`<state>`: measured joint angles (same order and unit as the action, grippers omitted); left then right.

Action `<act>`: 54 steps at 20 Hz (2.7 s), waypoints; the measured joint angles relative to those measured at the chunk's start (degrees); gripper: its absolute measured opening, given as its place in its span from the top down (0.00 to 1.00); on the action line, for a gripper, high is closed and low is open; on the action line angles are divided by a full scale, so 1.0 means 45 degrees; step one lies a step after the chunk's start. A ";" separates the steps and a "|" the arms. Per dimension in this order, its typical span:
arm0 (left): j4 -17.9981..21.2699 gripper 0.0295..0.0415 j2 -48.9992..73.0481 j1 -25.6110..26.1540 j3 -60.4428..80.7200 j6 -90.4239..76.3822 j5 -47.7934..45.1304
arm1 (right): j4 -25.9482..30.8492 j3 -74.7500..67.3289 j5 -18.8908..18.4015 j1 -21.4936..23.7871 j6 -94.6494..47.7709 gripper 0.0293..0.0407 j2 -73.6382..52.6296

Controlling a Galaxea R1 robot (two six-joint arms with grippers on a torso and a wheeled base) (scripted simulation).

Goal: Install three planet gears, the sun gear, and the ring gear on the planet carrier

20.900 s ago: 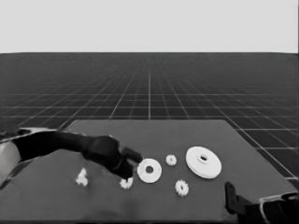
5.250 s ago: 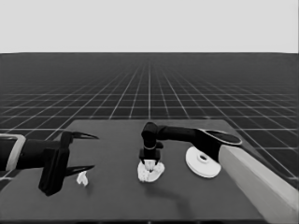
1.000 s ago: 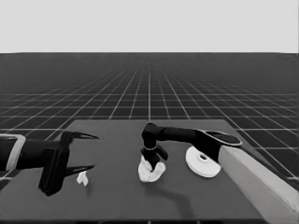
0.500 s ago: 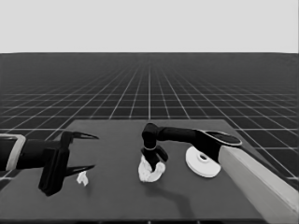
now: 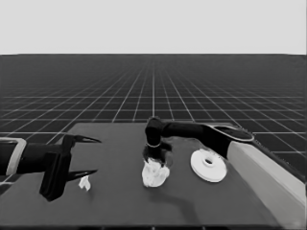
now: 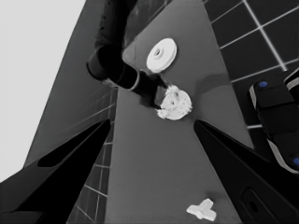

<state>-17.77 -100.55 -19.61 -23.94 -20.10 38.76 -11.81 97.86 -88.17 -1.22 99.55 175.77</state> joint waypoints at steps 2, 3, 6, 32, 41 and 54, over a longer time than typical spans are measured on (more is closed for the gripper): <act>0.0000 0.25 0.0000 0.0000 0.0000 0.0000 0.0000 | 0.0364 -0.0151 -0.0036 0.0437 -0.2996 0.18 -0.0033; 0.0000 0.25 0.0000 0.0000 0.0000 0.0000 0.0000 | 0.0452 -0.0174 -0.0033 0.0526 -0.3658 0.19 -0.0042; 0.0000 0.25 0.0000 0.0000 0.0000 0.0000 0.0000 | 0.0556 -0.0195 -0.0021 0.0620 -0.4420 0.19 -0.0055; 0.0000 0.25 0.0000 0.0000 0.0000 0.0000 0.0000 | 0.0165 -0.0027 0.2175 -0.0887 -1.2603 0.19 -0.8032; 0.0000 0.25 0.0000 0.0000 0.0000 0.0000 0.0000 | 0.0020 0.0286 0.2405 -0.1130 -1.2711 0.51 -0.7885; 0.0000 0.25 0.0000 0.0000 0.0000 0.0000 0.0000 | 0.1487 -0.1202 0.0641 0.1147 -1.2169 0.51 -0.8597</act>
<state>-17.77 -100.55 -19.61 -23.94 -20.10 38.76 -5.12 92.45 -85.29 3.94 44.79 137.08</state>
